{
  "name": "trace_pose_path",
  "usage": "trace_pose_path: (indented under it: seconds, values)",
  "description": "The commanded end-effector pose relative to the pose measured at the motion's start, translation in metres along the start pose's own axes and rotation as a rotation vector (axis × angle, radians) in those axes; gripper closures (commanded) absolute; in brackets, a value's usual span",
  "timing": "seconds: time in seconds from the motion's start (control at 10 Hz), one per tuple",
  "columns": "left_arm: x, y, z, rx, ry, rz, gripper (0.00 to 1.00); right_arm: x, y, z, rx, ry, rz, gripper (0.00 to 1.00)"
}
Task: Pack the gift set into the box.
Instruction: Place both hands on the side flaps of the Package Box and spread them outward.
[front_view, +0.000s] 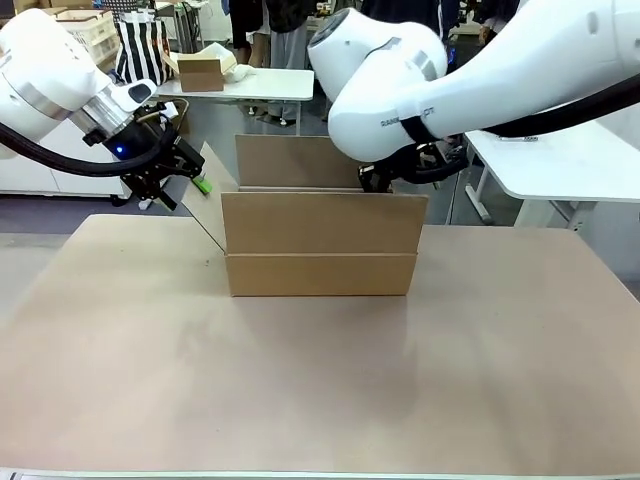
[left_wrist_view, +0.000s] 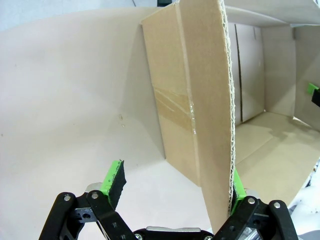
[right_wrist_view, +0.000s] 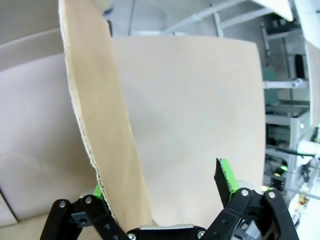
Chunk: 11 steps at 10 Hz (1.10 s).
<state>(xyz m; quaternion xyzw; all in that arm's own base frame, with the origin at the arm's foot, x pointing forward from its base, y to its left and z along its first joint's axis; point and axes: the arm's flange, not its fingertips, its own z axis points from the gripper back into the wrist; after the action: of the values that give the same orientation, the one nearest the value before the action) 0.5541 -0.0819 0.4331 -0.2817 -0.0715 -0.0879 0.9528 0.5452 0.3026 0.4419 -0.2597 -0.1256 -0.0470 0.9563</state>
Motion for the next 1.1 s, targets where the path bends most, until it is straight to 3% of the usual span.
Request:
trace_pose_path:
  seconds: [0.0,0.4,1.0]
  values:
    - [-0.002,-0.002,0.002,0.014,0.001,0.01,0.0,-0.015,-0.027,-0.01,0.095,0.008,0.027,0.0]
    - [-0.002,-0.002,0.002,0.014,0.001,0.01,0.0,-0.014,-0.067,-0.037,0.275,-0.006,0.016,0.0]
    - [-0.002,-0.002,0.002,0.014,0.001,0.01,0.0,-0.007,-0.131,-0.094,0.64,-0.025,0.06,0.0]
